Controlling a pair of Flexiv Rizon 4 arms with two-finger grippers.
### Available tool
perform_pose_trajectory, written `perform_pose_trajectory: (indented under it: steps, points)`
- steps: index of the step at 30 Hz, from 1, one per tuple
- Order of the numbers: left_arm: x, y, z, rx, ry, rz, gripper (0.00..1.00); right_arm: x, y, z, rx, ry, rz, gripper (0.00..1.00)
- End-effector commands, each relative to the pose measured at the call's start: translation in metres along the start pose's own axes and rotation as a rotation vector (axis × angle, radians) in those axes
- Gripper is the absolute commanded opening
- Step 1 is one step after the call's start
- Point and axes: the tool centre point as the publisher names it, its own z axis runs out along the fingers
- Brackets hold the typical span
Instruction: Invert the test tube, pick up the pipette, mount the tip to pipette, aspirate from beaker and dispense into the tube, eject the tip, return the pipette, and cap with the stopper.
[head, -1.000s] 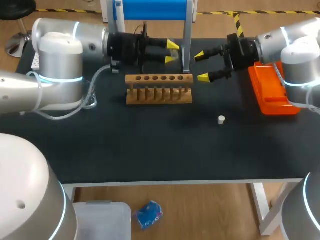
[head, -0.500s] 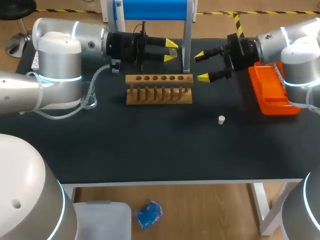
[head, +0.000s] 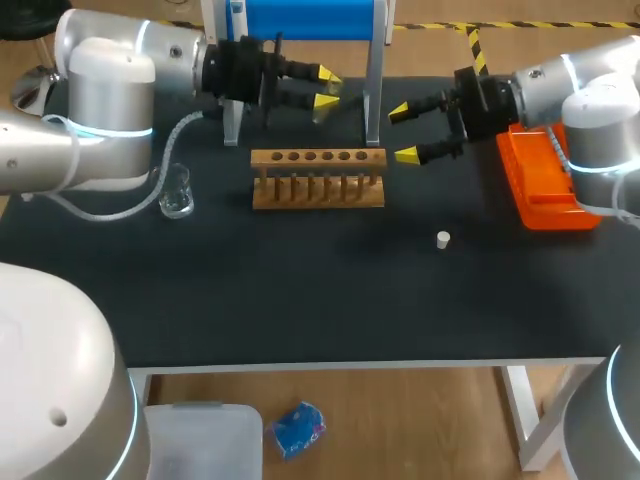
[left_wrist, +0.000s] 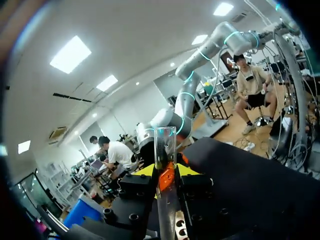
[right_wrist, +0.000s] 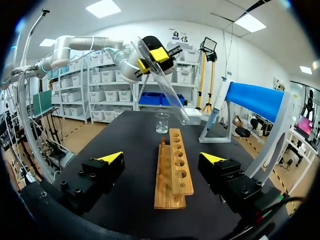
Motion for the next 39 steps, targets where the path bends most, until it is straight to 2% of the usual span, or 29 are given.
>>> perform_pose_trajectory:
  steps: [1, 15, 16, 17, 19, 20, 22, 25, 30, 32, 36, 39]
  points:
    - [-0.005, 0.012, 0.000, 0.025, -0.014, -0.187, 0.00, 0.000, 0.000, 0.000, 0.001, 0.000, 0.000, 1.00]
    - [-0.005, 0.012, 0.000, 0.025, -0.014, -0.187, 0.00, 0.000, 0.000, 0.000, 0.001, 0.000, 0.000, 1.00]
    - [-0.008, 0.009, 0.001, 0.021, -0.021, -0.210, 0.00, 0.000, 0.000, 0.000, 0.001, 0.000, 0.000, 1.00]
    - [-0.011, 0.009, 0.001, -0.021, -0.051, -0.274, 0.00, 0.000, 0.000, 0.000, 0.001, 0.000, 0.000, 1.00]
    - [-0.017, 0.005, -0.001, -0.033, -0.102, -0.328, 0.00, 0.000, 0.000, 0.000, 0.001, 0.000, 0.000, 1.00]
    - [-0.019, 0.005, -0.004, -0.050, -0.157, -0.381, 0.00, 0.000, 0.000, 0.000, 0.001, 0.000, 0.000, 1.00]
    - [-0.022, 0.002, -0.007, -0.043, -0.207, -0.411, 0.00, 0.000, 0.000, 0.000, 0.001, 0.000, 0.000, 1.00]
    - [-0.023, 0.001, -0.006, -0.109, -0.232, -0.438, 0.00, 0.000, 0.000, 0.000, 0.001, 0.000, 0.000, 1.00]
    - [-0.018, 0.009, -0.003, -0.070, -0.305, -0.471, 0.00, 0.000, 0.000, 0.000, 0.001, 0.000, 0.000, 1.00]
    - [-0.015, 0.017, -0.002, -0.085, -0.323, -0.506, 0.00, 0.000, 0.000, 0.000, 0.001, 0.000, 0.000, 1.00]
    - [-0.014, 0.030, -0.001, -0.045, -0.351, -0.552, 0.00, 0.000, 0.000, 0.000, 0.001, 0.000, 0.000, 1.00]
    - [-0.018, 0.033, -0.003, 0.009, -0.373, -0.517, 0.00, 0.000, 0.000, 0.000, 0.001, 0.000, 0.000, 1.00]
